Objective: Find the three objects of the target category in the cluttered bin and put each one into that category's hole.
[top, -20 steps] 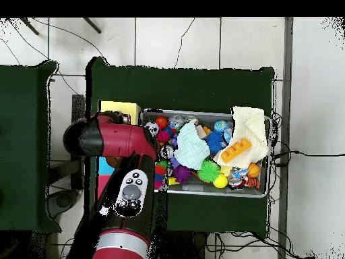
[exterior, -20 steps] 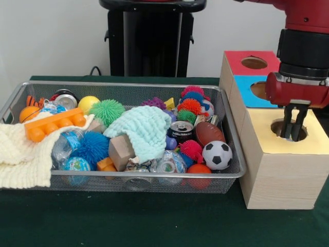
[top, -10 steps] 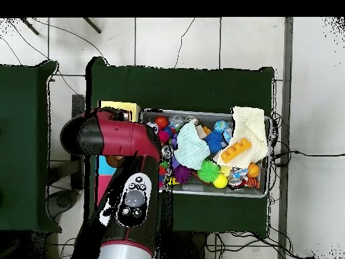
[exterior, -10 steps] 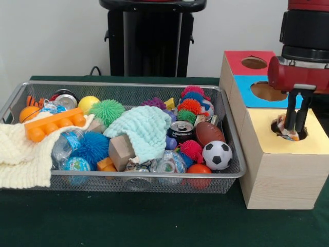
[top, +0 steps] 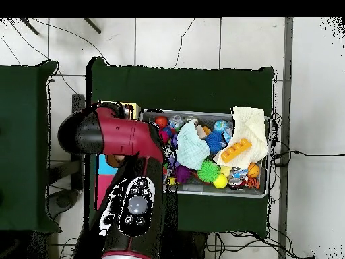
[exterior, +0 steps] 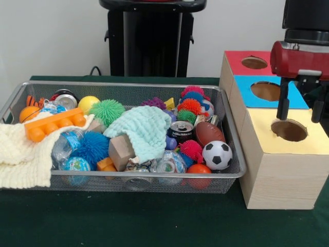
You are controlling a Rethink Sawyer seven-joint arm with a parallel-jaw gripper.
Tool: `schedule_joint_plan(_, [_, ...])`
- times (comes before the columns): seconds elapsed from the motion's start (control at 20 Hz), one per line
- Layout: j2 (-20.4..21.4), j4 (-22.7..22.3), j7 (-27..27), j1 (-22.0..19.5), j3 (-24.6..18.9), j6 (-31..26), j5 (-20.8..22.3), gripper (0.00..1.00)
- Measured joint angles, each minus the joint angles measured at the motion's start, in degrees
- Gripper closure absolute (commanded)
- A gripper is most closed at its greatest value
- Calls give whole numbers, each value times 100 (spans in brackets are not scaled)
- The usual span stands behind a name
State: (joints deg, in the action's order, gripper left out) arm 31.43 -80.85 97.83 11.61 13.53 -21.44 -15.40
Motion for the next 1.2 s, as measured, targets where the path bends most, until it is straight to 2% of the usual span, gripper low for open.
schedule_joint_plan(0.75, [123,11,0,-25,-22,-7,2,0])
schedule_joint_plan(0.95, [318,-80,0,-305,-226,-8,1,0])
schedule_joint_plan(1.2, [627,-387,0,-936,-566,-7,38,0])
